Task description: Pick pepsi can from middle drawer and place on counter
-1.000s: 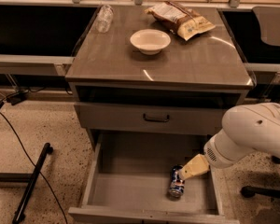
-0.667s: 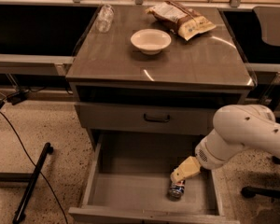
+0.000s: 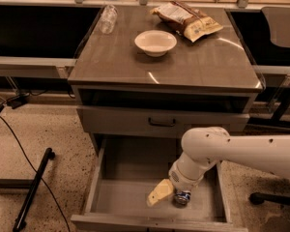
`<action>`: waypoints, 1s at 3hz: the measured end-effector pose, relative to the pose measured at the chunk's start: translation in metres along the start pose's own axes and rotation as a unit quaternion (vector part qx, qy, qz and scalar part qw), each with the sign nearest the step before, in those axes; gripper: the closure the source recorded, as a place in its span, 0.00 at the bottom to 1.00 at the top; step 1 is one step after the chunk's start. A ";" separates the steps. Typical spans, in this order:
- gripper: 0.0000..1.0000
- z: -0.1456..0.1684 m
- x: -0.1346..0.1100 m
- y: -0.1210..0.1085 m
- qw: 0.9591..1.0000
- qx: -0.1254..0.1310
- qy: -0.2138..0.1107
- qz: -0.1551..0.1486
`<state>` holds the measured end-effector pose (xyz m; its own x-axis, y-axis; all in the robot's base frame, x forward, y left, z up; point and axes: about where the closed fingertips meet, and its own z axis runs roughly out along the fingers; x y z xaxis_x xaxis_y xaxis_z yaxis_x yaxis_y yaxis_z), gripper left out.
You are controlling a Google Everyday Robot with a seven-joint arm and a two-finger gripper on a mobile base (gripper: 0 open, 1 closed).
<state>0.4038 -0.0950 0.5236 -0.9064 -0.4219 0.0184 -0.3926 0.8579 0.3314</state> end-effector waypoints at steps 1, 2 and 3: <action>0.00 0.007 -0.001 -0.005 1.000 -0.002 0.004 -0.002; 0.00 0.026 -0.002 -0.039 0.998 -0.018 -0.030 -0.049; 0.00 0.026 0.006 -0.055 0.990 -0.036 -0.094 -0.094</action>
Offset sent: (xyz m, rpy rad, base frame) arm 0.0216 -0.0531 -0.0633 0.1546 -0.1706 0.2762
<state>0.4159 -0.1369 0.4807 -0.8336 -0.5053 -0.2231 -0.5517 0.7432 0.3784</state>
